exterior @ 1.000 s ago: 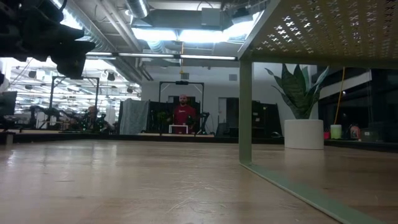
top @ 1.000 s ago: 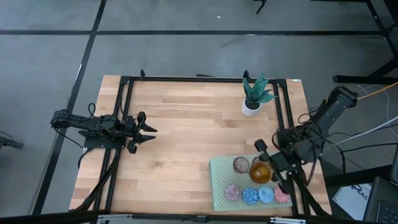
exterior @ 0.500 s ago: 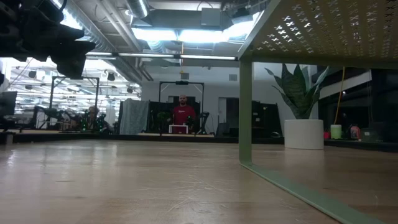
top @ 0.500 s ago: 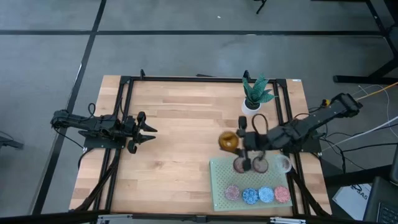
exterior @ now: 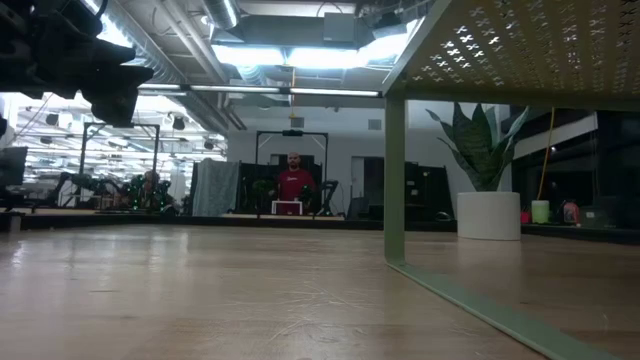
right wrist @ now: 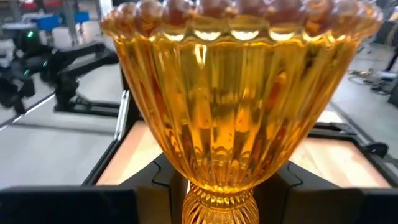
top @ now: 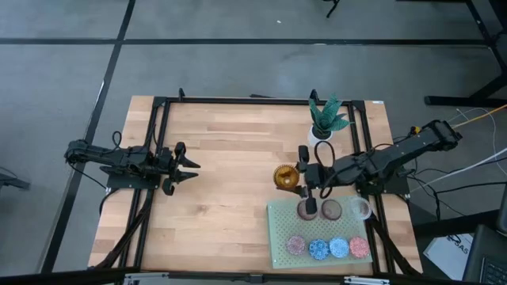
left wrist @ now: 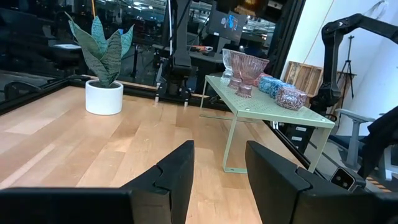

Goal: Pick & Place candle stick holders
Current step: Put the brown glass candle holder on the shelf

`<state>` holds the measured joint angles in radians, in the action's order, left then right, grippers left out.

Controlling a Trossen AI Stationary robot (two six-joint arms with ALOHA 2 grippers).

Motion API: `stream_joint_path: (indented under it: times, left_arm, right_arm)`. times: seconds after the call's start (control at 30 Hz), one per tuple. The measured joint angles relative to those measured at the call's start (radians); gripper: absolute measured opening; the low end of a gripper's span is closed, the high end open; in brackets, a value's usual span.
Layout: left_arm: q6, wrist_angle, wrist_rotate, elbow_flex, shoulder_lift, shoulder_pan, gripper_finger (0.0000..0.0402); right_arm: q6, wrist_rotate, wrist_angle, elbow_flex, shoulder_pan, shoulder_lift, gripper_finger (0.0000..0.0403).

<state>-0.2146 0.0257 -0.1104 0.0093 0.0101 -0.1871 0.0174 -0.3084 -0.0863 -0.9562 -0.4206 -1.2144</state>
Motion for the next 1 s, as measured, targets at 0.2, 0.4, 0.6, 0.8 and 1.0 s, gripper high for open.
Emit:
stream_joint_path:
  times: [0.2, 0.4, 0.6, 0.8, 1.0]
  left_arm:
    - [0.000, 0.000, 0.000, 0.000, 0.000, 0.000, 0.0141]
    - [0.000, 0.000, 0.000, 0.000, 0.000, 0.000, 0.0141]
    - [0.000, 0.000, 0.000, 0.000, 0.000, 0.000, 0.0141]
    - [0.000, 0.000, 0.000, 0.000, 0.000, 0.000, 0.0141]
    - [0.000, 0.000, 0.000, 0.000, 0.000, 0.000, 0.0141]
  right_arm:
    - [-0.026, 0.079, 0.071, 0.000, 0.036, 0.000, 0.0128]
    - [-0.021, 0.192, -0.058, 0.084, 0.121, 0.005, 0.0128]
    - [0.039, 0.235, -0.249, 0.193, 0.167, 0.016, 0.0128]
    - [0.049, 0.283, -0.289, 0.207, 0.131, 0.025, 0.0128]
    - [0.027, 0.331, -0.291, 0.207, 0.032, 0.026, 0.0128]
